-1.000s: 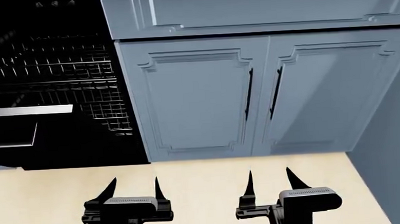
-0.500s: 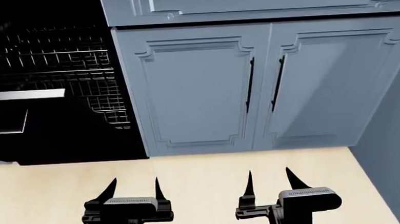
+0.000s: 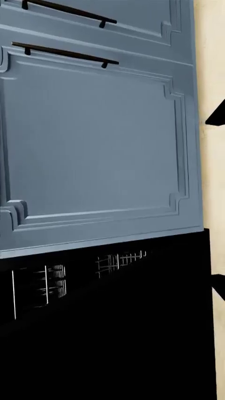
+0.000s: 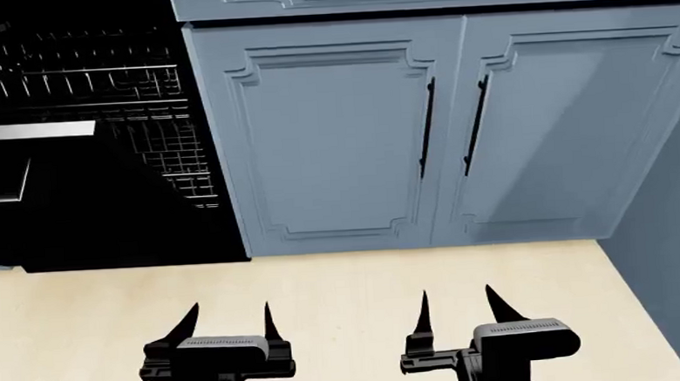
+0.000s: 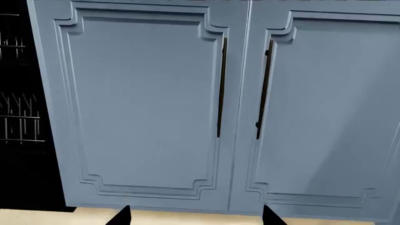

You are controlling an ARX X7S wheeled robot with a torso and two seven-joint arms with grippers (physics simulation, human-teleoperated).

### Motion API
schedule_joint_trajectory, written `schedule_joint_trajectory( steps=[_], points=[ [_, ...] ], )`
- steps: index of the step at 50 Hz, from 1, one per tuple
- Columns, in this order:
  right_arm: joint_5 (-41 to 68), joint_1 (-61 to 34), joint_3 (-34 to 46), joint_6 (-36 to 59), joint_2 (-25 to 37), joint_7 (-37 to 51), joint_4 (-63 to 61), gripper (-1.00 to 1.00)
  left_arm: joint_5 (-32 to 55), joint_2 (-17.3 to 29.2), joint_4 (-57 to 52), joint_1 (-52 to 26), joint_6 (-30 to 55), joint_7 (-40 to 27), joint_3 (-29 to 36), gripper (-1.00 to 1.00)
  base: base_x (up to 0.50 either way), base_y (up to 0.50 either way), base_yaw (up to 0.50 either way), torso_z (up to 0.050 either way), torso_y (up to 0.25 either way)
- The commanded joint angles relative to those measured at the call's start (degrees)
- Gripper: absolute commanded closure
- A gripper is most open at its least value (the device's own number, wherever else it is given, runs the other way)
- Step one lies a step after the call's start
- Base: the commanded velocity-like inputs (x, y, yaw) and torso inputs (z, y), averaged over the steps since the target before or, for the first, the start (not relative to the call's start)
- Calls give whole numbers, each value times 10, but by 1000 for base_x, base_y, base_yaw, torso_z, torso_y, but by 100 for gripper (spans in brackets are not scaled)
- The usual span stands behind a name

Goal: Close the dishwasher door

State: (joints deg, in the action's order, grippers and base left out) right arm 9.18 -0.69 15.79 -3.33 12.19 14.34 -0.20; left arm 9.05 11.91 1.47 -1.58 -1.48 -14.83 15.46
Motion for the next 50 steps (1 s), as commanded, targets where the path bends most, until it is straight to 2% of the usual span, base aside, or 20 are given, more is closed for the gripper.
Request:
schedule_joint_trajectory(
  steps=[1,50],
  points=[
    [2,0,3,-1,3,2,0,-100,2,2,0,-1,0,-3,3,-100,0,0,0,-50,0],
    [10,-4,18,-5,11,13,4,-100,12,10,0,-3,0,-12,15,-100,0,0,0,-50,0]
  ],
)
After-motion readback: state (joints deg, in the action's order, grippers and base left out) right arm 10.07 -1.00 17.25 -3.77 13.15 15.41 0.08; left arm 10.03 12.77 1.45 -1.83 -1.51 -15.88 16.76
